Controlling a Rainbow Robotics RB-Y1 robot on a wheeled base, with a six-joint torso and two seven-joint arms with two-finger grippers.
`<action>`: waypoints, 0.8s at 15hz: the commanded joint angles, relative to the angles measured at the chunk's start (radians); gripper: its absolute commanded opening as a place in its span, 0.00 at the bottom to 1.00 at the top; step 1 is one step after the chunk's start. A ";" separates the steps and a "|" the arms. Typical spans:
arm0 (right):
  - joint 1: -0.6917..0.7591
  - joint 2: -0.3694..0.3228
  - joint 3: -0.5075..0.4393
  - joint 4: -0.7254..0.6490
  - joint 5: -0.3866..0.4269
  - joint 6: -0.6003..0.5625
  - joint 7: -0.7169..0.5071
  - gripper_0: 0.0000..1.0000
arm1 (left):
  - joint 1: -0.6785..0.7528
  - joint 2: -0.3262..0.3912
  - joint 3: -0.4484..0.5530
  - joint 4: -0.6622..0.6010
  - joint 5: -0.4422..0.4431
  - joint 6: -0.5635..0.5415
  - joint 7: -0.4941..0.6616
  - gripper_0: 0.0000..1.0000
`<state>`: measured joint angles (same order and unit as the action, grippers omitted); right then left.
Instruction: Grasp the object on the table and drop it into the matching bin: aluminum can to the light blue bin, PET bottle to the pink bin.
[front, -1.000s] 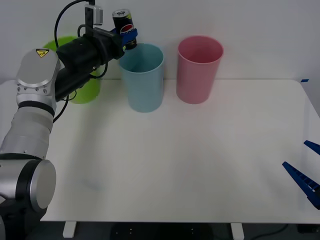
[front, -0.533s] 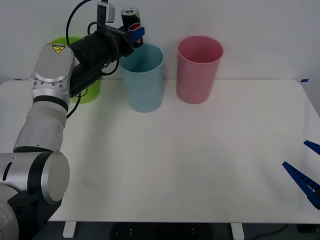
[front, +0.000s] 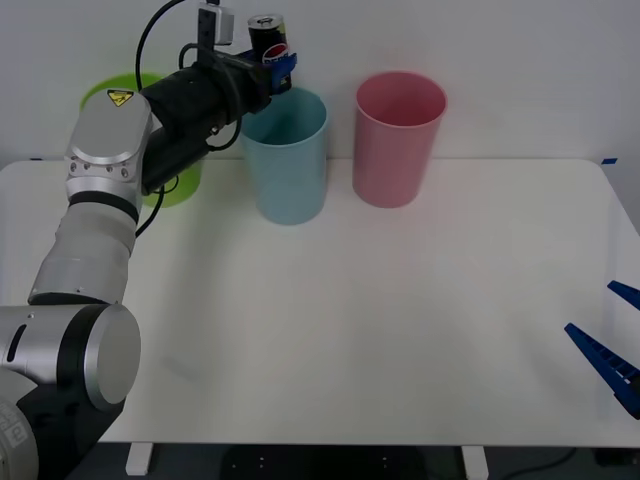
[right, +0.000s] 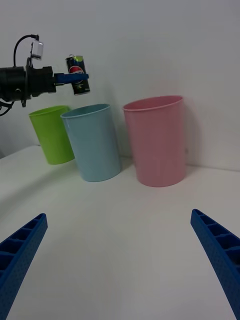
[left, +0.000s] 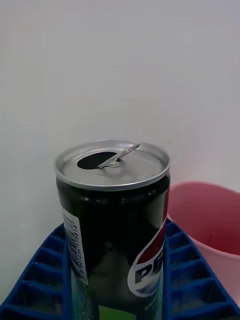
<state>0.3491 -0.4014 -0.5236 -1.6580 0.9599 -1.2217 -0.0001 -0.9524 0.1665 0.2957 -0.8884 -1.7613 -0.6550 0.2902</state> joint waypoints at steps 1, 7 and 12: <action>0.000 0.000 0.000 0.000 0.000 0.000 0.000 1.00 | 0.003 0.001 -0.001 -0.001 0.016 0.000 -0.009 1.00; 0.000 0.000 0.000 0.000 0.000 0.000 0.000 1.00 | 0.021 0.011 -0.001 -0.001 0.080 -0.023 -0.019 1.00; 0.000 0.000 0.000 0.000 0.000 0.000 0.000 1.00 | 0.064 0.070 -0.044 -0.009 0.217 -0.064 -0.042 1.00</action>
<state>0.3491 -0.4014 -0.5236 -1.6580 0.9599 -1.2217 0.0000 -0.8980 0.2214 0.2660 -0.8949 -1.5782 -0.7135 0.2520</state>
